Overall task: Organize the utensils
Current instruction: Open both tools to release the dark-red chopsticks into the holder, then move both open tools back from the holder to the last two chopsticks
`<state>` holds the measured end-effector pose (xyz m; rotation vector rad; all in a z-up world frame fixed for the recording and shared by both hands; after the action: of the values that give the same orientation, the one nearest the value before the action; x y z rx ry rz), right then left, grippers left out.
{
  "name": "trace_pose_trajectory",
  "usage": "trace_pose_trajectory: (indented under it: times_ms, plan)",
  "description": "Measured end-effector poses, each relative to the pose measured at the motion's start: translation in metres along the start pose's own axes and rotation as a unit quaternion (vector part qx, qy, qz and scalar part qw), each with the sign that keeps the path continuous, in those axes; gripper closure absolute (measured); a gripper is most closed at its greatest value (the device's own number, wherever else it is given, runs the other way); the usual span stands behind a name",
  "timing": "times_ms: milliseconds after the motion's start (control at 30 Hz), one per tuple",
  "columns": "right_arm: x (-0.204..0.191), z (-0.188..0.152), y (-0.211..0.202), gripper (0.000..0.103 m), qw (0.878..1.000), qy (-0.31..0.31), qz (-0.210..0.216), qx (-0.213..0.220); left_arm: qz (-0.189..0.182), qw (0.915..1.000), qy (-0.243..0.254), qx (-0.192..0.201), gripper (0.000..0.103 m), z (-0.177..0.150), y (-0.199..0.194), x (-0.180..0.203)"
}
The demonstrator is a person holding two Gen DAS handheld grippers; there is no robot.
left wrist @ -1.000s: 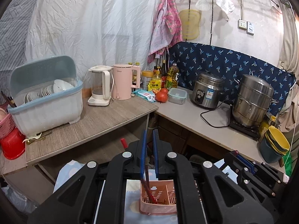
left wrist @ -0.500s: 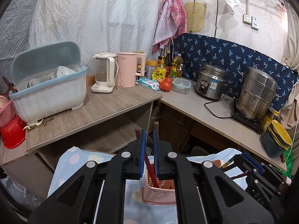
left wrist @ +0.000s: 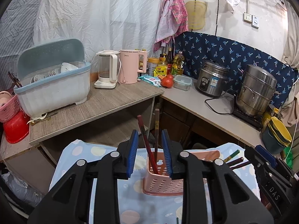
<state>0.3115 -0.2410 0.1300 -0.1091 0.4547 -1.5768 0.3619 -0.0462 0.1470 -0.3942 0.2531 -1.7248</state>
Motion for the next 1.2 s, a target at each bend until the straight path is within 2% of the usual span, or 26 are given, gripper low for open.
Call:
trace_pose_trajectory:
  times_ms: [300,533,900,1200]
  plan:
    - [-0.006,-0.017,-0.033,0.062,1.000,-0.006,0.002,-0.001,-0.006,1.0000,0.006,-0.004,0.077,-0.015,-0.029,0.004]
    - [-0.006,-0.056,-0.066,0.062,1.000,-0.015,0.000,-0.023,-0.009,0.9997,0.011,-0.019,0.077,-0.046,-0.059,0.007]
    - [-0.008,-0.148,-0.109,0.062,0.995,-0.035,0.001,-0.095,-0.004,0.9965,0.002,-0.084,0.077,-0.138,-0.095,-0.004]
    - [-0.016,-0.237,-0.128,0.062,0.983,-0.051,0.009,-0.178,0.005,0.9869,-0.003,-0.161,0.077,-0.222,-0.110,-0.012]
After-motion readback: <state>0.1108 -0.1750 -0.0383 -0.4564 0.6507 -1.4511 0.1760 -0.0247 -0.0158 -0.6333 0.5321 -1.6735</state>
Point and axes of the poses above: each gripper's, at about its wrist camera, not at the fingertips, and y roughly the way its jaws point, x to its right, z to its top, the point moved 3 cm from there along y, roughly the way its jaws point, and after that the axes turned 8 degrees about x, right-handed, at the moved point
